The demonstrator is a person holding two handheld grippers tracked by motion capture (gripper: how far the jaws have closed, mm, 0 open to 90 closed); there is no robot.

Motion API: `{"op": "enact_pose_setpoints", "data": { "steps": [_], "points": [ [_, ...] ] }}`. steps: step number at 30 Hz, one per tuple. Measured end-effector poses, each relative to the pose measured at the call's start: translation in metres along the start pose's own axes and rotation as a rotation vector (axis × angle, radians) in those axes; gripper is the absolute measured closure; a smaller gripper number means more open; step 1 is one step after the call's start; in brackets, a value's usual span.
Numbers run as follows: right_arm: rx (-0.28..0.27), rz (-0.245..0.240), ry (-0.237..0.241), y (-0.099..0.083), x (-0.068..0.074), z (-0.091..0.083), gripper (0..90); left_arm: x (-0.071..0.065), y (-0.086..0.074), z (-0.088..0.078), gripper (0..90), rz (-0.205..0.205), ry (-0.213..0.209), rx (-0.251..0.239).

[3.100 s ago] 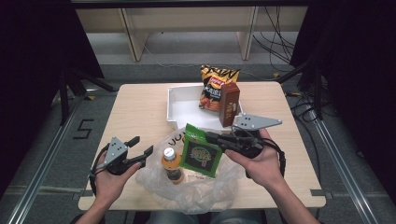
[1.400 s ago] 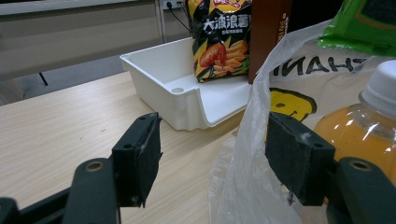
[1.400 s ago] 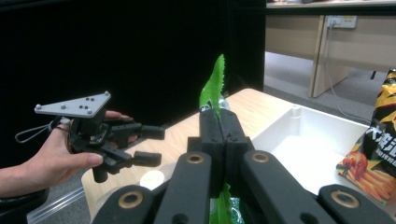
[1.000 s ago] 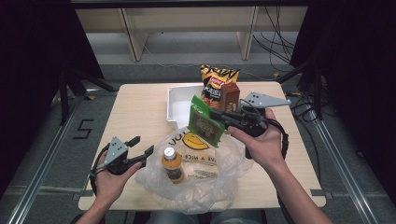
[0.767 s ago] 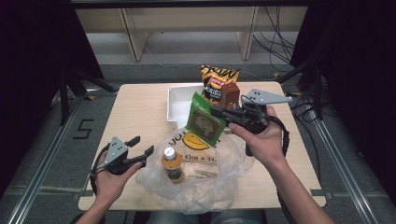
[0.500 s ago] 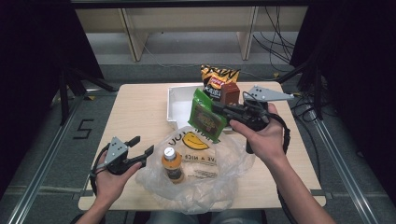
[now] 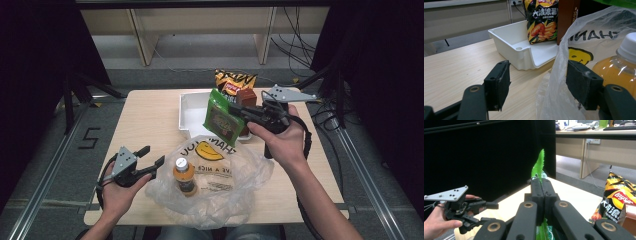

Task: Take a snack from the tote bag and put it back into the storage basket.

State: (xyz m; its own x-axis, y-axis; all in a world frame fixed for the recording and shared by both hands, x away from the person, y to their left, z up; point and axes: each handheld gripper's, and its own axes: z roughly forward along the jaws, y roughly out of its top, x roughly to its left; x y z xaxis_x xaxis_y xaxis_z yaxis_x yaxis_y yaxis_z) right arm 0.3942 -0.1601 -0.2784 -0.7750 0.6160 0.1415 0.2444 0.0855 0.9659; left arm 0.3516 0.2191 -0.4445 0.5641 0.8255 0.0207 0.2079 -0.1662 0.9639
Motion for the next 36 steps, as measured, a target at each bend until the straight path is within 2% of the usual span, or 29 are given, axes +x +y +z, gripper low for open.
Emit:
{"op": "enact_pose_setpoints", "data": {
  "steps": [5, 6, 8, 9, 10, 14, 15, 19, 21, 24, 26, 29, 30, 33, 35, 36],
  "points": [
    [-0.005, 0.008, -0.010, 0.004, -0.002, 0.003, 90.0, 0.000, 0.000, 0.000, 35.4, 0.001, 0.001, 0.001],
    [-0.010, -0.005, -0.014, 0.004, -0.004, 0.003, 90.0, 0.000, 0.000, 0.000, 35.4, 0.001, 0.000, 0.001],
    [0.000, 0.022, -0.009, 0.005, -0.003, 0.004, 90.0, 0.000, 0.000, 0.000, 35.4, 0.002, 0.000, 0.001],
    [-0.016, -0.012, -0.015, 0.005, -0.006, 0.005, 90.0, 0.000, 0.000, 0.000, 35.4, 0.002, 0.000, 0.001],
    [-0.012, 0.004, -0.018, 0.006, -0.005, 0.004, 90.0, 0.000, 0.000, 0.000, 35.4, 0.002, -0.001, 0.000],
    [-0.017, -0.008, -0.034, 0.008, -0.009, 0.006, 90.0, 0.000, 0.000, 0.000, 35.5, 0.001, -0.001, 0.001],
    [-0.009, 0.006, -0.036, 0.008, -0.009, 0.006, 90.0, 0.000, 0.000, 0.000, 35.4, 0.001, -0.001, 0.001],
    [-0.015, -0.001, -0.048, 0.008, -0.014, 0.007, 90.0, 0.000, 0.000, 0.000, 35.4, -0.001, 0.000, 0.001],
    [-0.010, 0.011, -0.052, 0.008, -0.015, 0.008, 90.0, 0.001, 0.000, 0.000, 35.4, 0.000, 0.001, 0.002],
    [-0.023, -0.021, -0.073, 0.008, -0.019, 0.011, 90.0, 0.001, -0.001, 0.001, 35.4, 0.003, -0.007, -0.007],
    [-0.020, -0.018, -0.075, 0.008, -0.020, 0.011, 90.0, 0.001, -0.001, 0.001, 35.4, 0.003, -0.007, -0.007],
    [-0.011, 0.014, -0.072, 0.008, -0.019, 0.011, 90.0, 0.002, 0.000, 0.001, 35.4, 0.007, -0.008, -0.007],
    [-0.020, -0.003, -0.072, 0.008, -0.021, 0.011, 90.0, 0.002, 0.000, 0.001, 35.4, 0.006, -0.008, -0.007],
    [-0.019, 0.013, -0.065, 0.010, -0.020, 0.010, 90.0, 0.002, 0.000, 0.001, 35.4, 0.007, -0.009, -0.008],
    [-0.024, 0.000, -0.074, 0.011, -0.020, 0.009, 90.0, 0.001, 0.000, 0.000, 35.4, -0.001, 0.001, 0.004],
    [-0.020, 0.017, -0.076, 0.012, -0.019, 0.009, 90.0, 0.001, 0.000, 0.000, 35.4, 0.000, -0.001, 0.001]
  ]
}}
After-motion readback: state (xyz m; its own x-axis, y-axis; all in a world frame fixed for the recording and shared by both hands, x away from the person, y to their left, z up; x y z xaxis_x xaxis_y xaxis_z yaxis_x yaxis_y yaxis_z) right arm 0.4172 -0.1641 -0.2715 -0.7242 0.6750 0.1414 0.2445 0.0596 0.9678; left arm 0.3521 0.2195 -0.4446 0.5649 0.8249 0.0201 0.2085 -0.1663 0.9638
